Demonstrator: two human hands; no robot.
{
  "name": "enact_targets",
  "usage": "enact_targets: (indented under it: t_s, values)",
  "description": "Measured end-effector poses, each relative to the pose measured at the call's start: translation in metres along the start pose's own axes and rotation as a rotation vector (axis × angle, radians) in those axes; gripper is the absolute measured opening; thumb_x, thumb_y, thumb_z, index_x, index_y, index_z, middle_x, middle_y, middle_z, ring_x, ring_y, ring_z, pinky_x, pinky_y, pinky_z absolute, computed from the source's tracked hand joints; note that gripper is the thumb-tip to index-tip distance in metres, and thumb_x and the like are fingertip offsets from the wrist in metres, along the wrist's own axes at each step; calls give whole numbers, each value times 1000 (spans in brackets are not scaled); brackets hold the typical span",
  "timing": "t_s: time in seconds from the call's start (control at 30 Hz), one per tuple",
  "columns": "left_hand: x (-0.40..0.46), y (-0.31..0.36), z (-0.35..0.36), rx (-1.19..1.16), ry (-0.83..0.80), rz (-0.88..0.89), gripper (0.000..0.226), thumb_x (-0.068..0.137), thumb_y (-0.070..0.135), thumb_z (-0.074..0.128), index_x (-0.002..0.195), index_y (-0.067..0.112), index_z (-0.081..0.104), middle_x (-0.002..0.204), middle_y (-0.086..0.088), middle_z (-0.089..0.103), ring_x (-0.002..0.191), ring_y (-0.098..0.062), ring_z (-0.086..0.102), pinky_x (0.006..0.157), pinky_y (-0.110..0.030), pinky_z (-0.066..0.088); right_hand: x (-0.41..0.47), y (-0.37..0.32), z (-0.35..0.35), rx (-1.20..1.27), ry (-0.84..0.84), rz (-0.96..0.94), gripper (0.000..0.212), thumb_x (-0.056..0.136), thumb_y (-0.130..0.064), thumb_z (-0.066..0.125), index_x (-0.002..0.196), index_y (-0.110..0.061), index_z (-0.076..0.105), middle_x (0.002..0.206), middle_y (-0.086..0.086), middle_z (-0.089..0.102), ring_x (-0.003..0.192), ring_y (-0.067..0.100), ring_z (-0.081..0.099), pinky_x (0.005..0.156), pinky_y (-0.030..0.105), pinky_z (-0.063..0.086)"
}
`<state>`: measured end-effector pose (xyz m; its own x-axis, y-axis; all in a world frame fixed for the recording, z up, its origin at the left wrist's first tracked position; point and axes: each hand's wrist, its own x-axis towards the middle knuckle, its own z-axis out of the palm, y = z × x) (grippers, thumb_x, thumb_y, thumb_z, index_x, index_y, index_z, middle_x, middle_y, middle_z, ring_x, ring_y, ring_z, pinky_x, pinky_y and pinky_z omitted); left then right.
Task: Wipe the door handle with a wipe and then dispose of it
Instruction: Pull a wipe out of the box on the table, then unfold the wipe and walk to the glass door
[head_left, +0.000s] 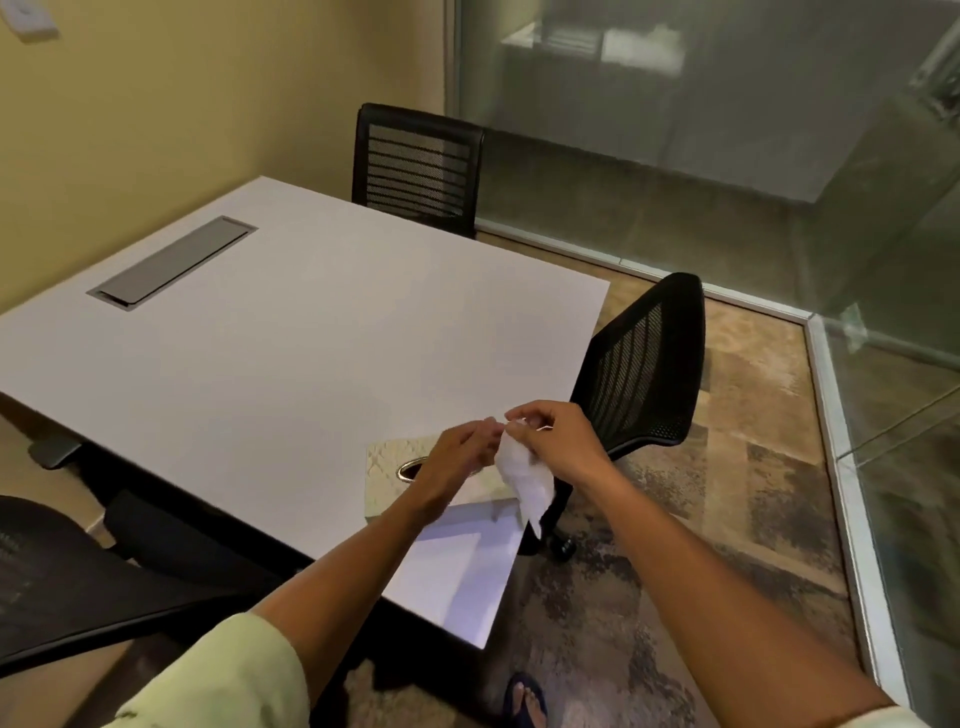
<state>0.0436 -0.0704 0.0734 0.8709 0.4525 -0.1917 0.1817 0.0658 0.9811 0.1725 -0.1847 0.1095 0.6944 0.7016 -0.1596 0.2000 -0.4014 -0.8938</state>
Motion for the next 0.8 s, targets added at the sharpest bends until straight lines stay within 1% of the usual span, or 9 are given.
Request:
enact_targets:
  t_s: [0.07,0.13,0.23,0.3,0.4,0.5,0.63,0.73,0.8]
  values:
    - [-2,9,12,-109,-61,5,35,106,34,52,122,11,73,117,-6,76,112,-21,72,94,-33,59,-9,1,-10,32,-3,15,15,84,-25,76,99,-24,76,79,-7,66,75,10,64,64,25,53]
    - [-3,14,22,-162,-119,15,31,101,31,62,123,10,71,118,-9,76,113,-25,72,97,-38,59,-17,1,-20,61,23,37,20,83,-27,77,103,-23,75,78,-5,67,73,11,66,60,22,51]
    - [-2,23,37,-189,-183,-15,25,95,21,72,119,12,71,111,-10,77,104,-28,74,87,-37,61,-32,3,-40,99,112,66,19,82,-24,79,100,-22,74,76,0,67,67,9,64,53,19,50]
    - [-2,28,48,-184,-196,-28,21,92,13,75,113,12,72,104,-11,77,99,-27,74,80,-33,61,-43,6,-53,104,160,73,20,80,-23,80,99,-20,74,75,4,67,68,11,63,56,23,53]
    - [-1,38,65,-146,-261,15,11,93,12,73,103,13,79,104,-15,78,95,-26,75,82,-33,61,-61,7,-74,141,209,94,20,77,-20,83,95,-18,75,67,-4,62,67,10,62,66,30,54]
    - [-2,48,86,-139,-295,35,13,95,16,71,91,23,82,100,-11,79,96,-25,75,84,-31,61,-83,9,-96,163,256,114,10,79,-20,82,87,-18,77,68,-4,66,68,10,62,68,28,53]
    - [-1,56,118,-118,-316,19,19,97,15,67,87,22,82,98,-10,78,98,-27,75,92,-38,60,-115,14,-120,163,286,140,13,86,-16,74,94,-6,79,88,8,77,77,11,66,70,26,53]
    - [-5,61,144,-185,-361,-31,29,102,12,60,79,18,76,84,-4,75,86,-22,71,84,-35,57,-138,17,-136,203,369,166,21,90,-14,70,96,5,74,86,13,71,72,16,62,61,26,53]
    - [-10,66,163,-218,-377,-65,31,104,11,54,77,15,70,79,-3,71,80,-19,67,80,-37,53,-152,18,-145,238,401,177,22,92,-15,66,93,6,71,83,14,67,73,20,62,69,36,56]
